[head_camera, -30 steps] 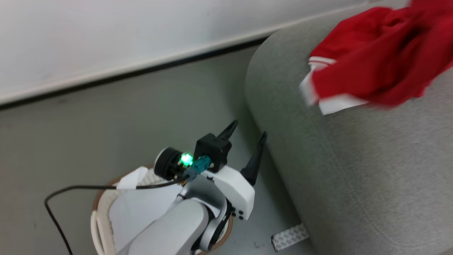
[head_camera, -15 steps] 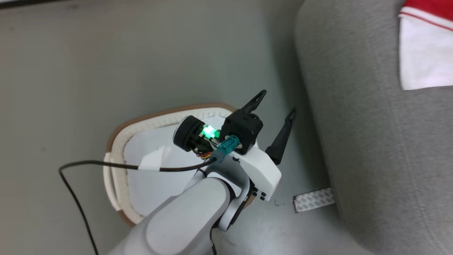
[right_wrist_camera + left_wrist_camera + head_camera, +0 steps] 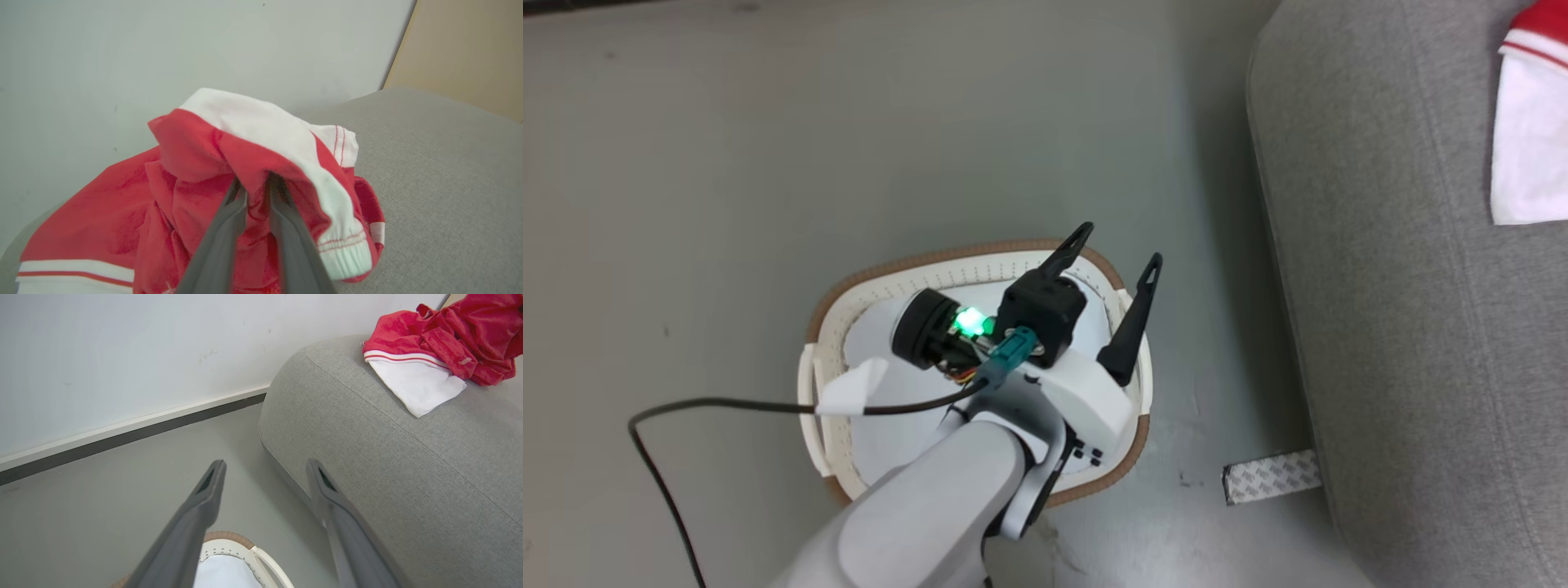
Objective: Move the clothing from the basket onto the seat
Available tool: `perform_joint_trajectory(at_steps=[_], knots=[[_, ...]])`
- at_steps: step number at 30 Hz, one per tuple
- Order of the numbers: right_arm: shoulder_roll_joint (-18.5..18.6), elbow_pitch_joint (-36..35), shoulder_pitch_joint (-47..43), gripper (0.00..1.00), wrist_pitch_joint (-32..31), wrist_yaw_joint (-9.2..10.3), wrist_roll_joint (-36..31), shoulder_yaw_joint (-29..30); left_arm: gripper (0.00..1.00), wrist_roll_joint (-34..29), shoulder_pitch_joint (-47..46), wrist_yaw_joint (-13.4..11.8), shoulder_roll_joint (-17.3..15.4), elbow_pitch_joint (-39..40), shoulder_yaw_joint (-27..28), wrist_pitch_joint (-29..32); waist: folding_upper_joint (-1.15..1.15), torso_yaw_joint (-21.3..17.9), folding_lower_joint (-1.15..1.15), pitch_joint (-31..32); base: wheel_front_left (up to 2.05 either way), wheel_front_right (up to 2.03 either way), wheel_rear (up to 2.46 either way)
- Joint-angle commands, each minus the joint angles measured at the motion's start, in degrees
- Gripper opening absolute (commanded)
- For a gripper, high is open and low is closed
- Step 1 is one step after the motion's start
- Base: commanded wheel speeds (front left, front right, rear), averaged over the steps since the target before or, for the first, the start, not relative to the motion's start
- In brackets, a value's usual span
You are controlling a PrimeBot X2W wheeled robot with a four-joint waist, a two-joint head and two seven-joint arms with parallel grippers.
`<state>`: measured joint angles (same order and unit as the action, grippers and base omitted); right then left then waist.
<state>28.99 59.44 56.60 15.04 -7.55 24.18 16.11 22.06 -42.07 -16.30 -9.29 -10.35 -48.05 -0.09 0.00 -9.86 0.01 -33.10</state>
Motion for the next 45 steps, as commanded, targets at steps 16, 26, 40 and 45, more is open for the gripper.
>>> perform_joint_trajectory(at_steps=[16,26,40,45], knots=[[-11.12,-31.48,-29.23,1.0,0.1,0.14,-6.08,-4.44,1.0,6.84,16.49,-5.22,-5.54,-1.42,8.32,-11.92,0.0,0.92,-0.01,20.75,0.0,0.0,0.0],[-15.94,-38.27,-42.14,1.0,0.1,0.13,-12.73,-11.4,1.0,10.07,32.27,-7.19,-8.5,-0.49,17.23,-15.06,0.0,3.87,-0.01,31.48,0.0,0.0,0.0],[-24.21,-35.77,-51.69,1.0,0.1,0.14,-21.81,-14.6,1.0,2.49,42.43,-0.64,-4.09,0.25,27.56,-15.06,0.0,7.16,-0.01,35.31,0.0,0.0,0.0],[-25.63,-34.81,-53.15,1.0,0.1,0.14,-22.45,-14.36,1.0,0.18,44.38,2.52,-1.94,-0.17,30.82,-15.06,0.0,7.12,-0.01,35.9,0.0,0.0,0.0]])
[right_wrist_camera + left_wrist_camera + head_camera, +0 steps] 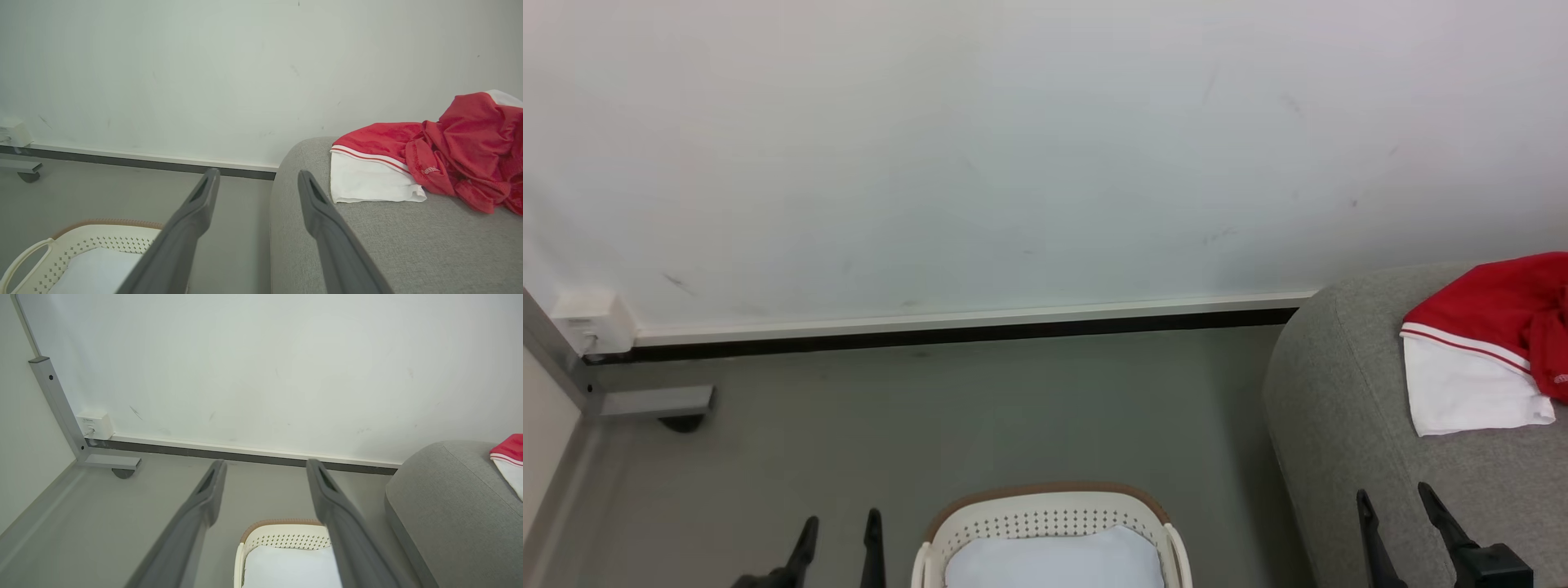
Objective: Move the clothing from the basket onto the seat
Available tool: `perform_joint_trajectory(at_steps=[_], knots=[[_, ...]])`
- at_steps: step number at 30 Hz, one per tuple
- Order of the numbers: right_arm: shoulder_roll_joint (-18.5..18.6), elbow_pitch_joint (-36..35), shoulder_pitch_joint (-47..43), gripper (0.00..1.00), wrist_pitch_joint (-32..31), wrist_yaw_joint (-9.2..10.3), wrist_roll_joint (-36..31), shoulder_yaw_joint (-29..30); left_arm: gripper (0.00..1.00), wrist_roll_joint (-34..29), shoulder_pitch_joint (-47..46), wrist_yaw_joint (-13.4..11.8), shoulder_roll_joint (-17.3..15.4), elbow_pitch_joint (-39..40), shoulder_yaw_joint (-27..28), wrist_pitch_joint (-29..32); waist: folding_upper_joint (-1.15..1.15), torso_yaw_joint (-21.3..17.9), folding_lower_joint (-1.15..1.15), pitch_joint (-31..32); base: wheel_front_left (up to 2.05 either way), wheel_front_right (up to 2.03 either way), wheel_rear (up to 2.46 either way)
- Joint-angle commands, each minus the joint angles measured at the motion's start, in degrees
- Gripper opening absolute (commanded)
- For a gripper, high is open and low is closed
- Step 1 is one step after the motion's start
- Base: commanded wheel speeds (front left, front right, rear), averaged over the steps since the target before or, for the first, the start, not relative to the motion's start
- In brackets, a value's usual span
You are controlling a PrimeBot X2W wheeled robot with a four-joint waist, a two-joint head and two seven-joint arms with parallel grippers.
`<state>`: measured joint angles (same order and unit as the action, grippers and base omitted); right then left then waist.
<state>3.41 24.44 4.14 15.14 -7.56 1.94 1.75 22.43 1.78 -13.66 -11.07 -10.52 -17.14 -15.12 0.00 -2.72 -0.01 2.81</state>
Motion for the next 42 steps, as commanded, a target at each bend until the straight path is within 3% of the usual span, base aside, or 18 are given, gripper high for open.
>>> perform_joint_trajectory(at_steps=[1,13,14,17,42], knots=[[-0.22,0.31,-0.85,1.0,-0.01,0.15,-0.32,-0.08,1.0,-0.79,0.73,0.41,0.25,-0.17,0.46,-0.04,0.0,-0.06,0.01,-0.03,0.0,0.0,0.0],[-0.53,0.87,-0.48,1.0,0.0,0.15,-0.02,-0.39,1.0,-5.04,1.16,6.38,3.95,-2.68,4.33,-0.03,0.0,-0.3,0.01,-0.47,0.0,0.0,0.0],[-0.45,1.08,-0.35,0.0,0.0,0.0,-0.07,-0.35,0.0,-4.4,0.6,6.55,3.89,-2.58,4.16,0.01,0.0,-0.32,0.02,-0.47,0.0,0.0,0.0],[-0.66,2.48,-1.08,0.0,-0.1,-0.01,0.06,-0.29,0.0,-4.26,1.18,6.61,4.37,-4.05,3.72,0.05,0.0,-0.32,0.01,-0.47,0.0,0.0,0.0],[-0.55,-1.7,0.07,0.0,-6.88,0.02,28.32,1.37,0.0,18.95,-1.9,11.2,5.56,-3.85,10.04,6.82,0.0,0.29,0.01,-0.97,0.0,0.0,0.0]])
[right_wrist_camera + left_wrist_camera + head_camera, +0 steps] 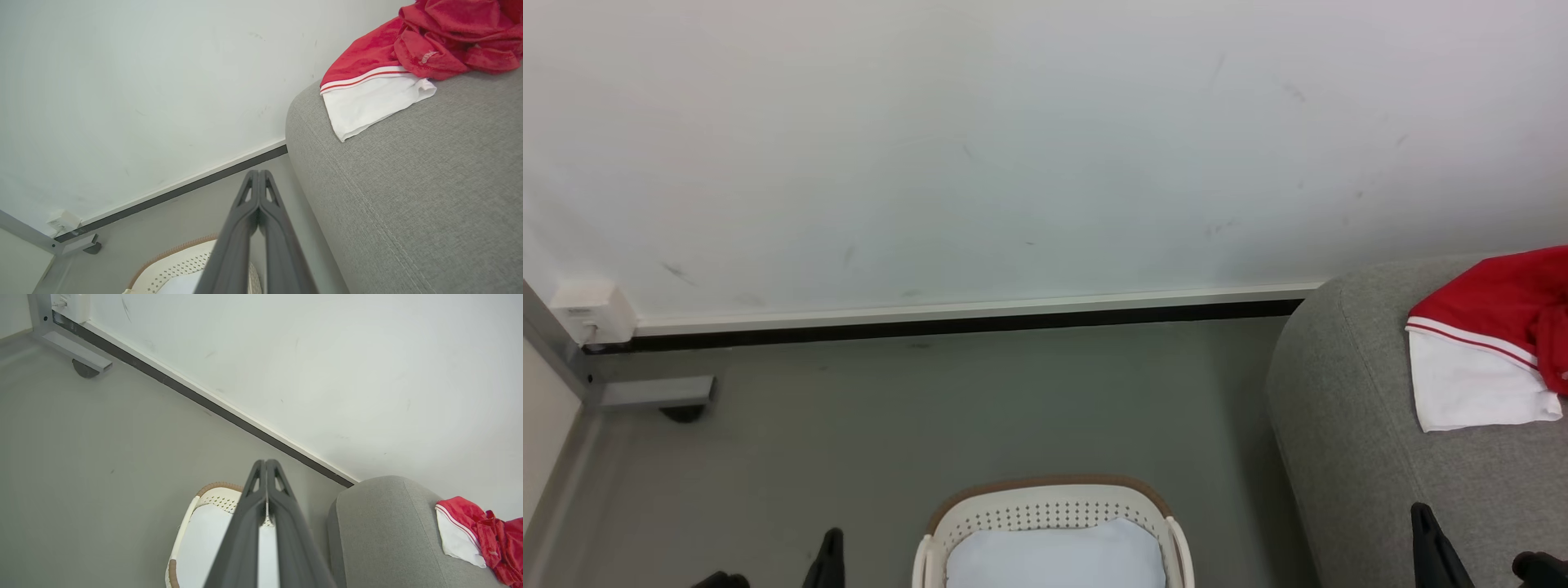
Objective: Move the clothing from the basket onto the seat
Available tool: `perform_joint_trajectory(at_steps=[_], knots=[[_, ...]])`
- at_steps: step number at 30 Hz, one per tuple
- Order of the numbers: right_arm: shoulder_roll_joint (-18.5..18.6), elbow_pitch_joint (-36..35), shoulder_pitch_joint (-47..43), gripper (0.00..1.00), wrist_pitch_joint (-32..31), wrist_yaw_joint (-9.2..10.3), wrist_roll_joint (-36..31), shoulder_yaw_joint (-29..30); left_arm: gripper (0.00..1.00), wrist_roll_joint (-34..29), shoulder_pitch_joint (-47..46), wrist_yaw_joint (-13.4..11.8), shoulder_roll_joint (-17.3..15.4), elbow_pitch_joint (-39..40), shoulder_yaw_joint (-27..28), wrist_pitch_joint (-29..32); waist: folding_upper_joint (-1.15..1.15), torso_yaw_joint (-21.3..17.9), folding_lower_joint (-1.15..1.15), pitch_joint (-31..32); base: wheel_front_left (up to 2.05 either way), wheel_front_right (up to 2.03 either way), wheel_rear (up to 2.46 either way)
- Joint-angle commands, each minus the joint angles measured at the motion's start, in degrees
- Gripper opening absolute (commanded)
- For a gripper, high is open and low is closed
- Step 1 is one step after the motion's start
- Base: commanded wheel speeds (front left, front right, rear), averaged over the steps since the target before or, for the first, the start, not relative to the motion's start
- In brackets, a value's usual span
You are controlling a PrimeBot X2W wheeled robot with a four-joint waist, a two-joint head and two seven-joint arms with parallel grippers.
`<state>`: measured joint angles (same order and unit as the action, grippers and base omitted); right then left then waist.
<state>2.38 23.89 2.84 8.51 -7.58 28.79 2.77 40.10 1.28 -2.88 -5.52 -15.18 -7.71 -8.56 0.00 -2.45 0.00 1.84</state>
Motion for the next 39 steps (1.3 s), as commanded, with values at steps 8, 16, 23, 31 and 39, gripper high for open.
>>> perform_joint_trajectory(at_steps=[8,16,23,31,39], knots=[[0.51,-2.27,1.68,0.0,-2.03,0.04,8.94,0.74,0.0,7.49,-2.17,1.63,0.3,0.87,2.26,2.09,0.0,0.21,0.0,-0.17,0.0,0.0,0.0],[0.55,-3.29,1.97,0.0,-3.65,0.05,15.78,1.12,0.0,13.05,-2.94,2.74,0.58,0.93,3.78,3.68,0.0,0.4,0.0,-0.33,0.0,0.0,0.0],[0.57,-3.96,2.21,0.0,-4.82,0.06,20.61,1.4,0.0,17.02,-3.42,3.55,0.78,0.97,4.89,4.87,0.0,0.55,0.0,-0.45,0.0,0.0,0.0],[0.59,-4.84,2.45,0.0,-6.22,0.07,26.48,1.76,0.0,21.87,-4.07,4.49,1.06,1.01,6.2,6.28,0.0,0.74,0.0,-0.61,0.0,0.0,0.0],[0.62,-5.6,2.56,0.0,-7.55,0.07,32.04,2.11,0.0,26.31,-4.65,5.42,1.3,1.05,7.4,7.59,0.0,0.94,0.0,-0.77,0.0,0.0,0.0]])
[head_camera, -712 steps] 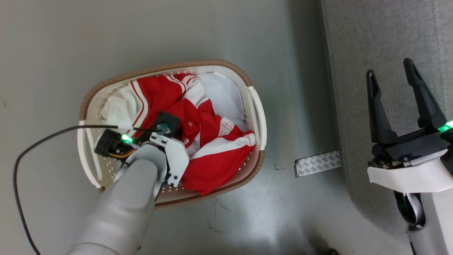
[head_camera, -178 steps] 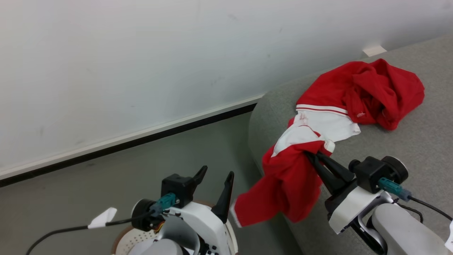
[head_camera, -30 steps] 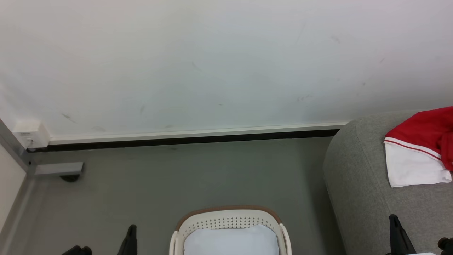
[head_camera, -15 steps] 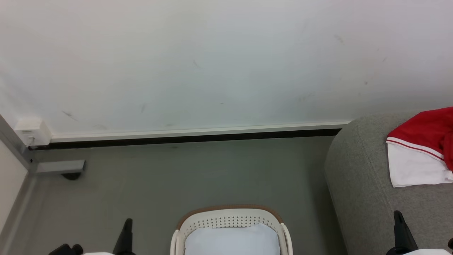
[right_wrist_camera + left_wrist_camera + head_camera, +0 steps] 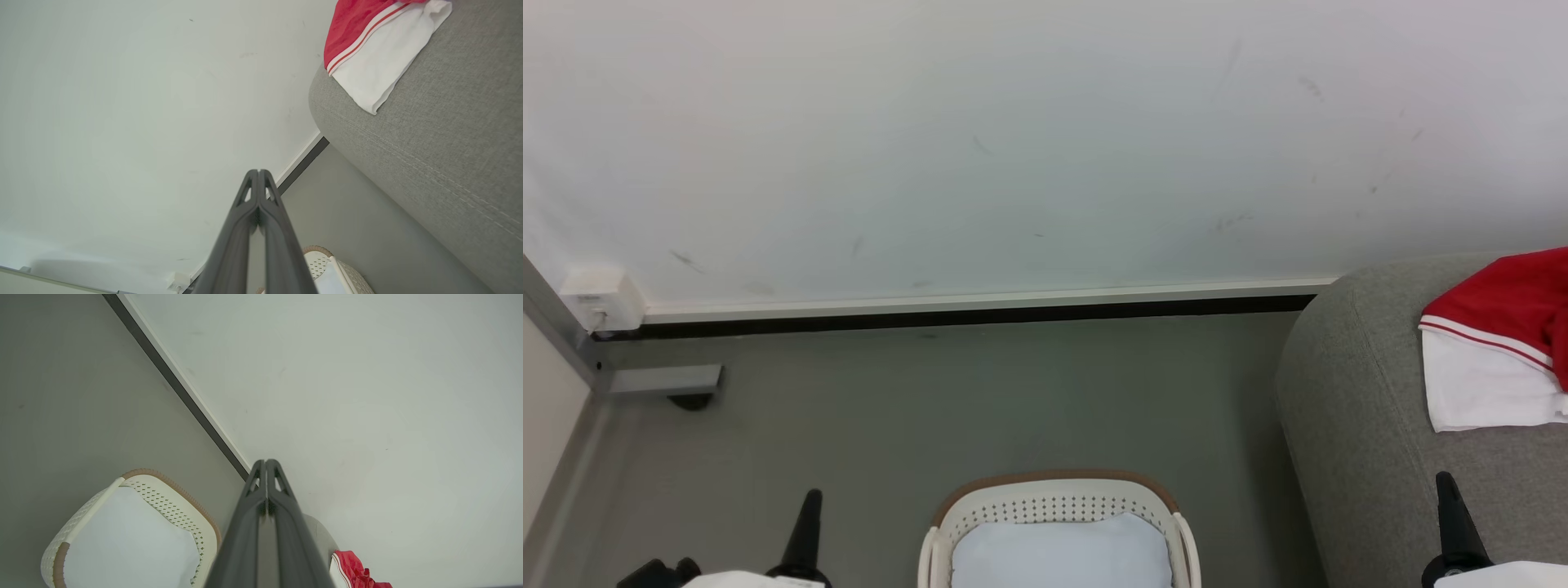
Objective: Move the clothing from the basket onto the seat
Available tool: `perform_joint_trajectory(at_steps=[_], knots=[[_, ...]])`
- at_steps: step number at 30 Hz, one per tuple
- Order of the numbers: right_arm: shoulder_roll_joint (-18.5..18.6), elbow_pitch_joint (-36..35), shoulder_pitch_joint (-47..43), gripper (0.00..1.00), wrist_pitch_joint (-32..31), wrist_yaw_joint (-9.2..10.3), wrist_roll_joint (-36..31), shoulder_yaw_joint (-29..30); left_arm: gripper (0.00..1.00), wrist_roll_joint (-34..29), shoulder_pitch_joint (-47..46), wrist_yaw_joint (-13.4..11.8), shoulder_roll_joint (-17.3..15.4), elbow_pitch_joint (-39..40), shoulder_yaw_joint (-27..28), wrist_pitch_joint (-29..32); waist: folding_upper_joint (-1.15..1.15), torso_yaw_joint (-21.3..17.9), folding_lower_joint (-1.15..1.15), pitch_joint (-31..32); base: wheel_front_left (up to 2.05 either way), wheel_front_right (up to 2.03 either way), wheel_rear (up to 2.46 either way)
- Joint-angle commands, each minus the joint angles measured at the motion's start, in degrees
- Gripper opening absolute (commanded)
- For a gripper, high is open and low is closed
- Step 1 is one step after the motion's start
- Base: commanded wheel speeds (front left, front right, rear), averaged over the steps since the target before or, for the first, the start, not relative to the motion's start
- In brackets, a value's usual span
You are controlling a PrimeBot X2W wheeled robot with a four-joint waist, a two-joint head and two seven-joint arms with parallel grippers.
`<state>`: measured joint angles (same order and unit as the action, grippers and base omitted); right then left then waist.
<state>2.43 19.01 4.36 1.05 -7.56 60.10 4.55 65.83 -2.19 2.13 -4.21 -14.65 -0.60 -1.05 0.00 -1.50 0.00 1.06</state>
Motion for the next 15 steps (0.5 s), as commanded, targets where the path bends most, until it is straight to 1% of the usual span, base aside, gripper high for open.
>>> perform_joint_trajectory(at_steps=[1,15], knots=[[0.57,-0.81,1.07,0.0,-0.27,0.07,1.34,0.37,0.0,1.17,-1.25,0.5,0.03,0.53,0.47,0.26,0.0,0.02,0.0,-0.01,0.0,0.0,0.0],[0.61,-2.09,1.48,0.0,-2.37,0.08,10.1,0.81,0.0,8.26,-2.11,1.95,0.39,0.58,2.41,2.39,0.0,0.36,0.0,-0.3,0.0,0.0,0.0]])
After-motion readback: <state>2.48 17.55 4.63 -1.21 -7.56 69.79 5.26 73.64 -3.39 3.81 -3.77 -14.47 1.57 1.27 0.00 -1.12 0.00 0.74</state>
